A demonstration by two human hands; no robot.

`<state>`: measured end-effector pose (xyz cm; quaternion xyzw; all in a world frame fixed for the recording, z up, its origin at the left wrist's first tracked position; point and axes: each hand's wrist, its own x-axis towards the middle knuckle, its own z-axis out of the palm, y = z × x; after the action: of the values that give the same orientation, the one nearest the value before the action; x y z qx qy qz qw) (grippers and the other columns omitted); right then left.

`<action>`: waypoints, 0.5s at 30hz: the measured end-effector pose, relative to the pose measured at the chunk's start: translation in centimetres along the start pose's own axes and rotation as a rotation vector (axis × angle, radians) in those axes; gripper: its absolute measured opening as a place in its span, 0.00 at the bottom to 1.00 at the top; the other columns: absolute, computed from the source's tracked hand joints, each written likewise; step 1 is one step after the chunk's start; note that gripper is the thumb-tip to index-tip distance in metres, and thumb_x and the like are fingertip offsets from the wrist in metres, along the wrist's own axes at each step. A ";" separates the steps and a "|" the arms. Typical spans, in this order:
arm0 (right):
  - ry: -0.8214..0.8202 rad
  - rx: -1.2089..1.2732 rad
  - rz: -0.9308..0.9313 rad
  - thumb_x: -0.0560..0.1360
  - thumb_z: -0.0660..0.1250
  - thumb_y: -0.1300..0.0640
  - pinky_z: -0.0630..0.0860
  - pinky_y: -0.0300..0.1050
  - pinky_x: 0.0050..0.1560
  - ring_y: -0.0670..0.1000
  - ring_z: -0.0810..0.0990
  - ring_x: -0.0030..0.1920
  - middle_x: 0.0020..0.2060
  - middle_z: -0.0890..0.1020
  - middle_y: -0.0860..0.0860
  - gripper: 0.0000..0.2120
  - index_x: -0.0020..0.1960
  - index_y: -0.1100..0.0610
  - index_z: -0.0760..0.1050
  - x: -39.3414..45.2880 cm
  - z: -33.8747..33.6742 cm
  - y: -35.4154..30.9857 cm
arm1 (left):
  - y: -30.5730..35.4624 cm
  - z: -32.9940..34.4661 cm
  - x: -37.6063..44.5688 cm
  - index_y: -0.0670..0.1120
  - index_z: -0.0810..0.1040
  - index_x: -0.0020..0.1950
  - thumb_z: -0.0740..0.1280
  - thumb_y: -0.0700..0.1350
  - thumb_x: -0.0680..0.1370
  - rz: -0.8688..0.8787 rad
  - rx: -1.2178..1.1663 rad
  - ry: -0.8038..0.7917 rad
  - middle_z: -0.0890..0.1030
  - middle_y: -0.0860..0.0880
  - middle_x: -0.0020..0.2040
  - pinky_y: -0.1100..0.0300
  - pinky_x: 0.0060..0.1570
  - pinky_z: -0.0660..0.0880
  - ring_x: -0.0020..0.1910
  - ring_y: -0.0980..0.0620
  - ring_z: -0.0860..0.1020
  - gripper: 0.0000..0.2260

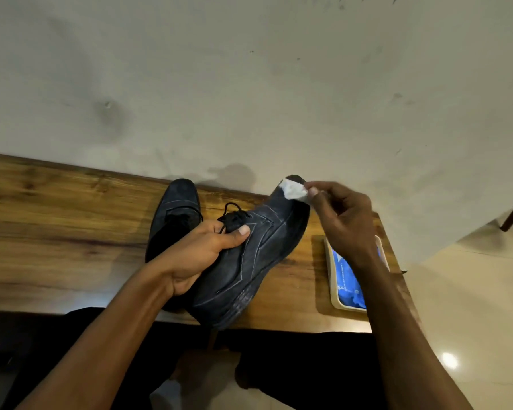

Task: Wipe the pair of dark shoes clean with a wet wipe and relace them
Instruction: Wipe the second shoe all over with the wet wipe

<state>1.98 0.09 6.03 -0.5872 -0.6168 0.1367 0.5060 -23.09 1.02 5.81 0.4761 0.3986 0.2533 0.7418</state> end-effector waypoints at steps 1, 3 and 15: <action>-0.012 -0.074 -0.041 0.81 0.69 0.61 0.81 0.40 0.49 0.46 0.85 0.50 0.48 0.87 0.48 0.07 0.56 0.57 0.84 -0.6 0.5 -0.2 | -0.1 0.0 0.2 0.34 0.82 0.56 0.66 0.47 0.79 0.000 -0.016 0.021 0.85 0.38 0.52 0.56 0.52 0.81 0.49 0.43 0.85 0.16; 0.012 -0.130 -0.082 0.80 0.70 0.61 0.78 0.32 0.47 0.42 0.84 0.46 0.46 0.86 0.45 0.07 0.57 0.56 0.85 -1.5 1.6 -0.8 | -0.3 0.4 0.5 0.34 0.82 0.54 0.65 0.45 0.81 0.020 -0.027 0.047 0.86 0.39 0.50 0.57 0.50 0.81 0.46 0.45 0.85 0.14; -0.199 -0.104 -0.086 0.82 0.63 0.55 0.75 0.36 0.59 0.42 0.79 0.60 0.58 0.85 0.45 0.14 0.62 0.53 0.83 -5.3 5.3 -2.7 | -2.3 2.7 2.4 0.35 0.81 0.50 0.65 0.40 0.82 0.108 0.071 0.153 0.82 0.33 0.47 0.46 0.52 0.76 0.50 0.36 0.81 0.09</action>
<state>-4.83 -2.96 3.26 -0.5694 -0.6947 0.1403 0.4165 -19.55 0.52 3.45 0.5021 0.4367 0.3143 0.6771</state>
